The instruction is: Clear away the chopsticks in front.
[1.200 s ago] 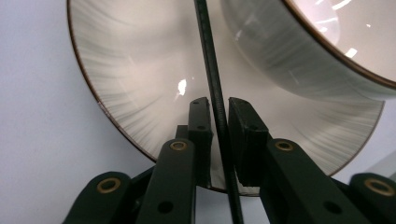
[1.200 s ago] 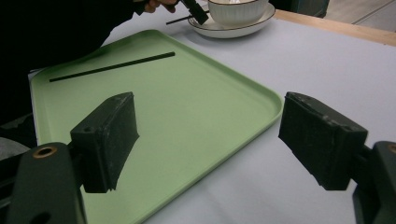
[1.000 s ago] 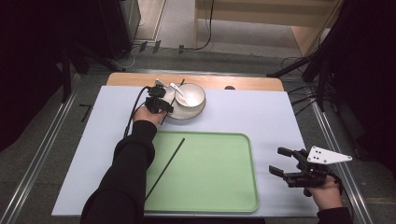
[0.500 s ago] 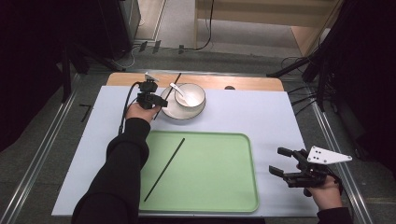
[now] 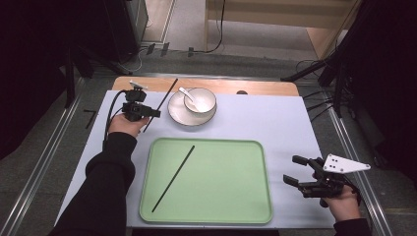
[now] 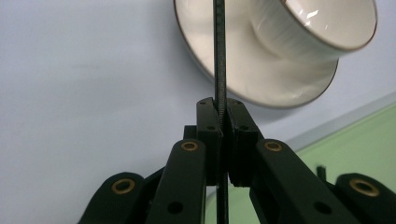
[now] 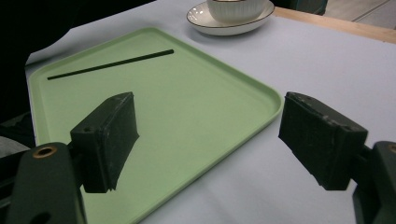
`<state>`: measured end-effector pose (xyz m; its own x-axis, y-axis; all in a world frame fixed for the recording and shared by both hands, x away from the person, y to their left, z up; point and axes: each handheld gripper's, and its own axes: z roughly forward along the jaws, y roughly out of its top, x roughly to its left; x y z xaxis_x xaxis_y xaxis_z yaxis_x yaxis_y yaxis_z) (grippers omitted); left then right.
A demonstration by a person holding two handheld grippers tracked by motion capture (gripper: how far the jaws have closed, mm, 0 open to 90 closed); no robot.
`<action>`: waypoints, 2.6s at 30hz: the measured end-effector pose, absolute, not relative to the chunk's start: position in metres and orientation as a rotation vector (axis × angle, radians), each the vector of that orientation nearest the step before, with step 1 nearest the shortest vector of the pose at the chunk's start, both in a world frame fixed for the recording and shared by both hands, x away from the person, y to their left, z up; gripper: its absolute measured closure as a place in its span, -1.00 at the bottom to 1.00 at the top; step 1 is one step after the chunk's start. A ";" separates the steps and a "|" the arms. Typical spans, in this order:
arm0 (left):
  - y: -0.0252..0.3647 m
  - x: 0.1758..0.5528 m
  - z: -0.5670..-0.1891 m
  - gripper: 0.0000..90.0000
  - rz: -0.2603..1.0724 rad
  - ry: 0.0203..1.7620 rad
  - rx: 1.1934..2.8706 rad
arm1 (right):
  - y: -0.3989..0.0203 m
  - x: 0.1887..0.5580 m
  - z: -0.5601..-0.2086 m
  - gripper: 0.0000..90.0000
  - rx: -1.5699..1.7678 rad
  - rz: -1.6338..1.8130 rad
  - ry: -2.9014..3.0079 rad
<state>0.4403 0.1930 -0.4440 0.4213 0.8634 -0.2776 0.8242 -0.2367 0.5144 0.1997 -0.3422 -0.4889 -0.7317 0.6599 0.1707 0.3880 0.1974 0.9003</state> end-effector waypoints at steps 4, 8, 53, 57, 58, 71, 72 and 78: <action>0.205 0.424 -0.451 0.91 0.081 1.430 2.073 | -0.342 0.199 -0.489 -0.55 1.001 1.544 2.224; 0.212 0.408 -0.459 0.91 0.063 1.441 2.069 | -0.341 0.199 -0.489 -0.55 1.002 1.539 2.223; 0.198 0.269 -0.484 0.90 -0.092 1.365 2.117 | -0.338 0.198 -0.487 -0.55 0.976 1.542 2.232; 0.198 0.270 -0.490 0.90 -0.104 1.384 2.111 | -0.338 0.199 -0.487 -0.55 0.983 1.543 2.231; 0.198 0.270 -0.491 0.90 -0.122 1.381 2.117 | -0.337 0.199 -0.487 -0.55 0.983 1.540 2.234; 0.186 0.268 -0.502 0.88 -0.132 1.410 2.172 | -0.335 0.201 -0.488 -0.55 0.976 1.533 2.242; 0.186 0.268 -0.502 0.87 -0.143 1.409 2.172 | -0.336 0.201 -0.488 -0.55 0.977 1.530 2.244; 0.181 0.264 -0.503 0.78 -0.178 1.369 2.186 | -0.337 0.200 -0.488 -0.55 0.985 1.528 2.238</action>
